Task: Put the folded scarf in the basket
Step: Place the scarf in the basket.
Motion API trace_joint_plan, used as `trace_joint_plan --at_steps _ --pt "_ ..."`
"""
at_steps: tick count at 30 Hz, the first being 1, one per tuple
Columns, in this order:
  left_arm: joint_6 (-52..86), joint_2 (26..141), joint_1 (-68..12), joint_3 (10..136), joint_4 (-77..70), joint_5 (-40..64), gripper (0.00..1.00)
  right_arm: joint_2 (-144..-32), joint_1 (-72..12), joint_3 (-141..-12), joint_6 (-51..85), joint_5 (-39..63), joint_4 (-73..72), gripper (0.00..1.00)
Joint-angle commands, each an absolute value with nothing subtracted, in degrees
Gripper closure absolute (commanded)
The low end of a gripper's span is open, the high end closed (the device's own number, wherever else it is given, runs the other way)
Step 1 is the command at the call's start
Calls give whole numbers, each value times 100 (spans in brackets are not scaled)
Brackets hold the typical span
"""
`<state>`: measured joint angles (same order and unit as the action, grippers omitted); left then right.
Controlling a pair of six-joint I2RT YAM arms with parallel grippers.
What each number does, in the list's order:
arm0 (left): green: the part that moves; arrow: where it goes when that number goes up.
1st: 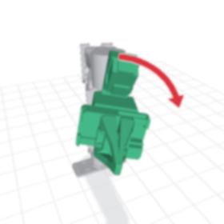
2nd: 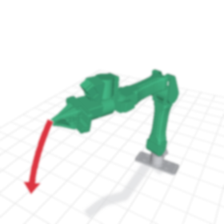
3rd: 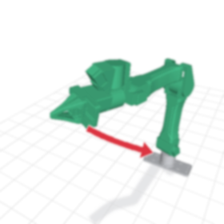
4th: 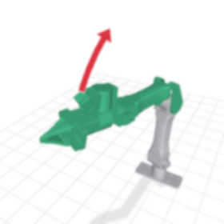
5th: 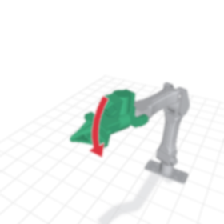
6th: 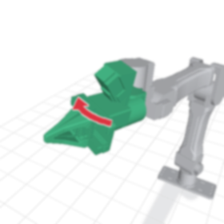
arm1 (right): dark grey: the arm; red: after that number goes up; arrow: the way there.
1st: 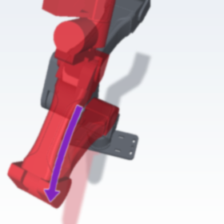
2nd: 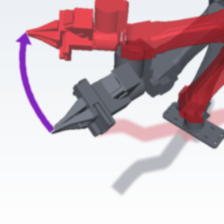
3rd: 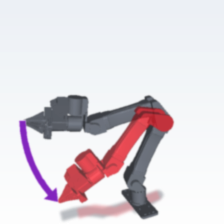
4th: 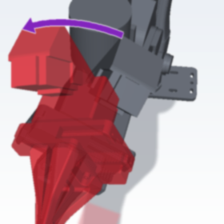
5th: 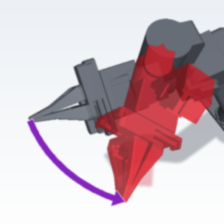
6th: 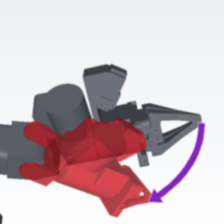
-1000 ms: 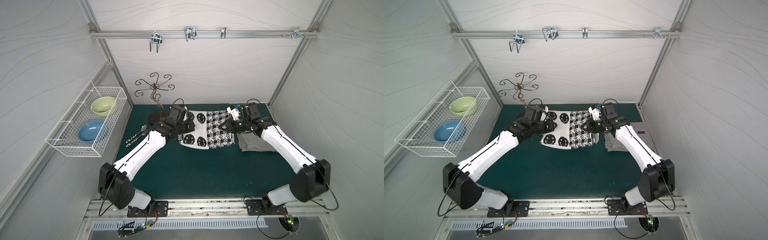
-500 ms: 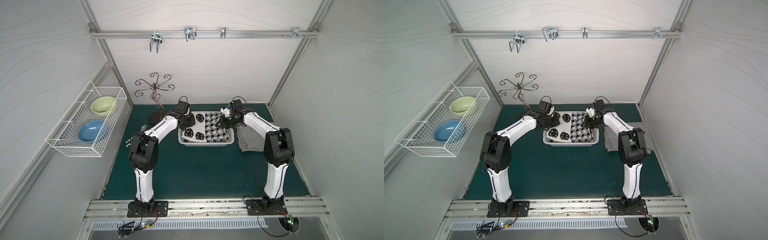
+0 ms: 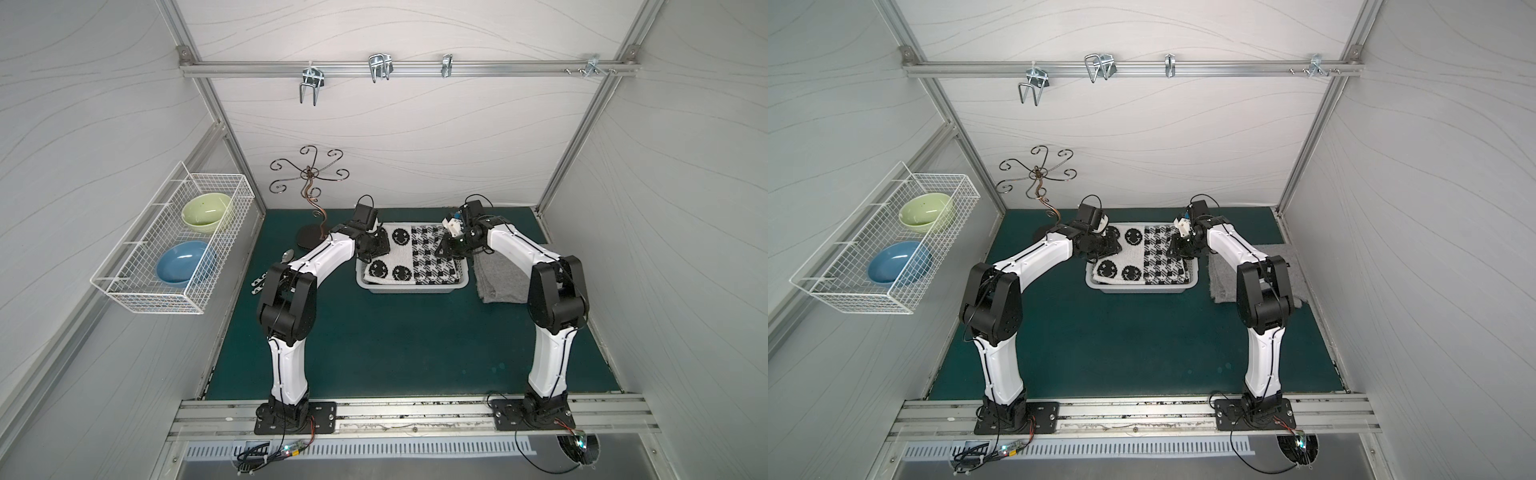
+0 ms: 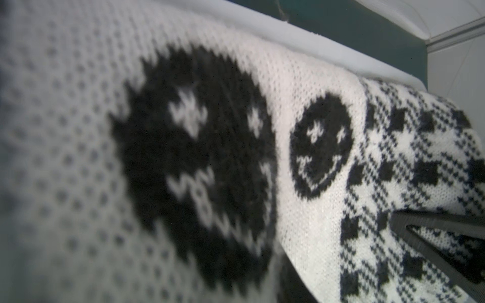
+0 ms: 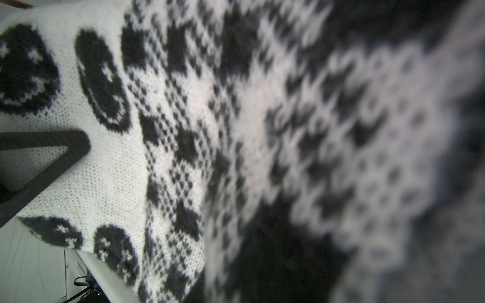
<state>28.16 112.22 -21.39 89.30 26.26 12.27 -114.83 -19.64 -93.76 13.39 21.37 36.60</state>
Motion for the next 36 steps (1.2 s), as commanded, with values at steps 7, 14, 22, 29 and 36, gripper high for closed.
trace_joint_plan --at_steps 7,14,22,29,36 --pt "2810 10700 -2061 8840 2521 1118 55 -11105 -1836 -9368 1161 1727 3982 71" --pt "2795 10289 -1973 8727 2860 620 51 -11007 -1803 -9457 1043 1565 4252 67" --pt "2688 10339 -1758 8802 3315 785 49 -11095 -1752 -9433 1020 1788 4424 59" --pt "2736 9907 -1759 8550 3253 792 49 -10402 -1706 -9261 1011 1462 4530 50" --pt "2728 9049 -1756 7777 3334 1288 51 -9430 -1296 -8684 1121 1521 4498 46"
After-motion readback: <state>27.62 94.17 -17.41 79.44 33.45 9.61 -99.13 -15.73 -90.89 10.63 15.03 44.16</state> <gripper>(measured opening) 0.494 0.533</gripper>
